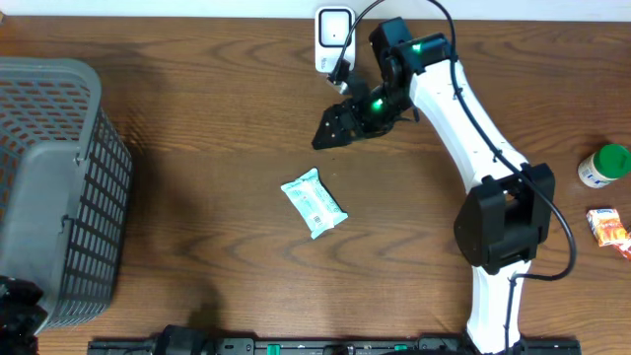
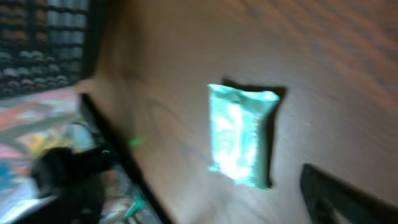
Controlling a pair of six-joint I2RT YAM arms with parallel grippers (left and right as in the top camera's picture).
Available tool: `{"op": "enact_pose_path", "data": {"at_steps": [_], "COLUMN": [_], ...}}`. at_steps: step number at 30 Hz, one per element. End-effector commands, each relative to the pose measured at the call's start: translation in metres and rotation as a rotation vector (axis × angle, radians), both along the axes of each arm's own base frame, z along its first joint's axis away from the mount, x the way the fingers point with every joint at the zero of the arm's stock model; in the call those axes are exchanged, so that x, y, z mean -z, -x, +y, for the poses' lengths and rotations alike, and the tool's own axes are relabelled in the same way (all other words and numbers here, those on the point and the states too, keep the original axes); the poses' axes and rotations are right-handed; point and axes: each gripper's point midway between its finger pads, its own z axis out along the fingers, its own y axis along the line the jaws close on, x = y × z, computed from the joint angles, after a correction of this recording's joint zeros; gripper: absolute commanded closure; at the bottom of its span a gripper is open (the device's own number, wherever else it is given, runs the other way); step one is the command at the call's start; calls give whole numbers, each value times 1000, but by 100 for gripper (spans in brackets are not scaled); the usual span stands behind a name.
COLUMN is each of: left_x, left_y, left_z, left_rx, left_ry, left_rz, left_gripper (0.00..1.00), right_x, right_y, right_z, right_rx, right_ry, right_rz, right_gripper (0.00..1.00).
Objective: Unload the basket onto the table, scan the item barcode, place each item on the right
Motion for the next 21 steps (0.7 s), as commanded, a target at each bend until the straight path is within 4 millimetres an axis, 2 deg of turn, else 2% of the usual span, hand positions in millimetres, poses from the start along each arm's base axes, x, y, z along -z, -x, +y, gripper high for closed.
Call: {"op": "enact_pose_path", "data": {"at_steps": [1,4,6,13,16,19,21], "left_x": [1,1,1,1,1,1,1], "left_y": [5,5,5,5,5,5,5], "left_z": [2,2,2,2,2,2,2], "left_rx": [-17,-17,-17,-17,-17,-18,-18], "left_ry": [4,4,3,3,3,3,3], "left_rz": [-8,-8,-8,-8,-8,-7,-7], "left_gripper": [17,17,17,17,17,17,17], "right_x": [74,119,141,175,184,194,201], "right_y": [18,34,47,64,74,84,90], "right_z": [2,14,22,29,31,26,22], "right_rx": [-56,-99,-131,-174,-194,-202,-203], "right_ry": [152,186,208,329,343,362,368], "right_rz": [81,115,145,149,172,202,215], "right_gripper": [1,1,1,1,8,10,19]}}
